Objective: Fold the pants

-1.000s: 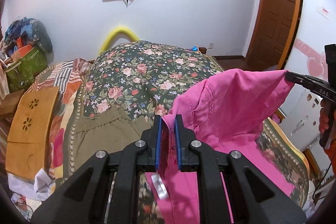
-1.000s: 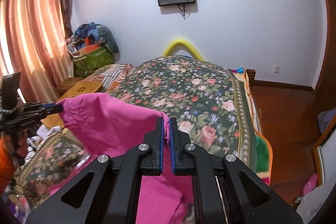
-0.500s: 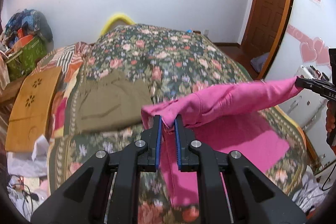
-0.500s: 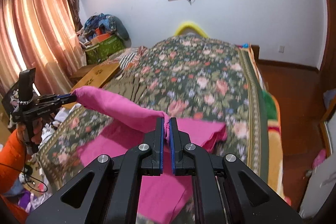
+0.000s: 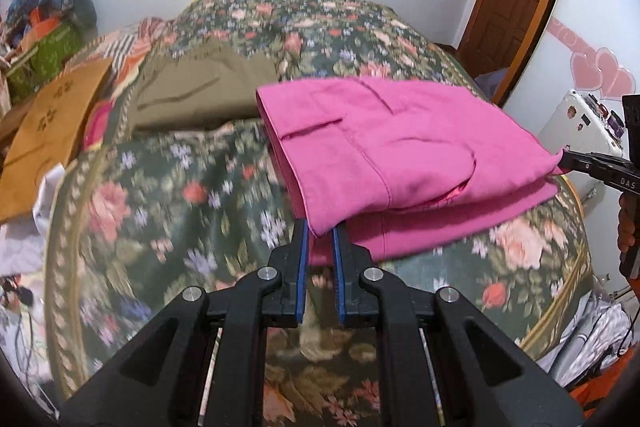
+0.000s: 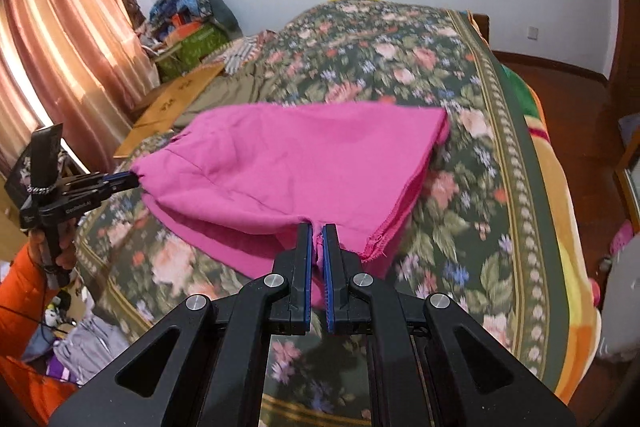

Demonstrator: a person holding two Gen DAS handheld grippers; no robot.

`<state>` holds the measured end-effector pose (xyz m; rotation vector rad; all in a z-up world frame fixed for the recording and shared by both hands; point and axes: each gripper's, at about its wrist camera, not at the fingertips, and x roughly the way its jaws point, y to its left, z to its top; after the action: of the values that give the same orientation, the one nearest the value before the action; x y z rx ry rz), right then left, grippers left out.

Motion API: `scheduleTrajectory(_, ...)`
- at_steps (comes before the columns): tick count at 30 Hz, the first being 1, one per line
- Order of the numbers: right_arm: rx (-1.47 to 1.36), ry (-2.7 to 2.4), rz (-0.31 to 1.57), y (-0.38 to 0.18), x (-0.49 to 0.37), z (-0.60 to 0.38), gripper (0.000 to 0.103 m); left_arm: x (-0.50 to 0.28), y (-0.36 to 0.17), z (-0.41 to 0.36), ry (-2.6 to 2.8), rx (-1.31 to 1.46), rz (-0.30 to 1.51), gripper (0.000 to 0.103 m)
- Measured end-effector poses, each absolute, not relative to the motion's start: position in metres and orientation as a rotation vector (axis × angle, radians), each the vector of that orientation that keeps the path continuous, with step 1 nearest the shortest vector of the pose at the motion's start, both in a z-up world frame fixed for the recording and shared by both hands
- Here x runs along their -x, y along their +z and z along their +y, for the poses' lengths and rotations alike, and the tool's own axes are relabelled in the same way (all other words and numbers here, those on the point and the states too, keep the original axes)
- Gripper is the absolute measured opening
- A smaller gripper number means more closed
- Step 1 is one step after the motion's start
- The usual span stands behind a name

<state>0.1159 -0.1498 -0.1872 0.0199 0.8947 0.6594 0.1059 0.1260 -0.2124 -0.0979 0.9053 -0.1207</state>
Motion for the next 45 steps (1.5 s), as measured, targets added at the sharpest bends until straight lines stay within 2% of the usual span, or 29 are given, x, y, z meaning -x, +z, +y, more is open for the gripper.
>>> scheduleTrajectory(4, -0.018, 0.635, 0.925, -0.198, -0.112, -0.154, 0.006, -0.1, -0.219, 0.125, -0.115, 0.094, 0.925, 0.011)
scheduleTrajectory(9, 0.005, 0.599, 0.967, -0.203, -0.108, -0.161, 0.009, -0.093, -0.202, 0.127, -0.082, 0.047, 0.897, 0.011)
scheduleTrajectory(12, 0.038, 0.559, 0.973, -0.196, -0.105, -0.169, 0.017, -0.095, -0.183, 0.127, -0.075, 0.032, 0.859, 0.011)
scheduleTrajectory(17, 0.055, 0.532, 0.913, -0.17, -0.108, -0.177, 0.018, -0.114, -0.155, 0.108, -0.11, 0.014, 0.814, 0.011)
scheduleTrajectory(18, 0.05, 0.535, 0.897, -0.164, -0.11, -0.176, 0.02, -0.12, -0.152, 0.102, -0.124, 0.01, 0.811, 0.011)
scheduleTrajectory(21, 0.027, 0.551, 0.844, -0.149, -0.117, -0.169, 0.036, -0.136, -0.152, 0.083, -0.172, 0.02, 0.817, 0.015)
scheduleTrajectory(22, 0.019, 0.556, 0.835, -0.148, -0.119, -0.165, 0.037, -0.141, -0.155, 0.077, -0.183, 0.02, 0.824, 0.016)
scheduleTrajectory(27, 0.02, 0.607, 0.873, -0.17, -0.135, -0.134, 0.037, -0.157, -0.182, 0.054, -0.217, 0.022, 0.885, 0.016)
scheduleTrajectory(33, 0.03, 0.617, 1.014, -0.219, -0.143, -0.122, 0.037, -0.153, -0.219, 0.051, -0.212, 0.019, 0.956, 0.017)
scheduleTrajectory(43, -0.024, 0.636, 1.045, -0.225, -0.132, -0.14, 0.04, -0.15, -0.221, 0.063, -0.233, 0.072, 0.967, 0.018)
scheduleTrajectory(45, -0.013, 0.638, 1.06, -0.22, -0.133, -0.142, 0.04, -0.151, -0.214, 0.067, -0.219, 0.053, 0.975, 0.023)
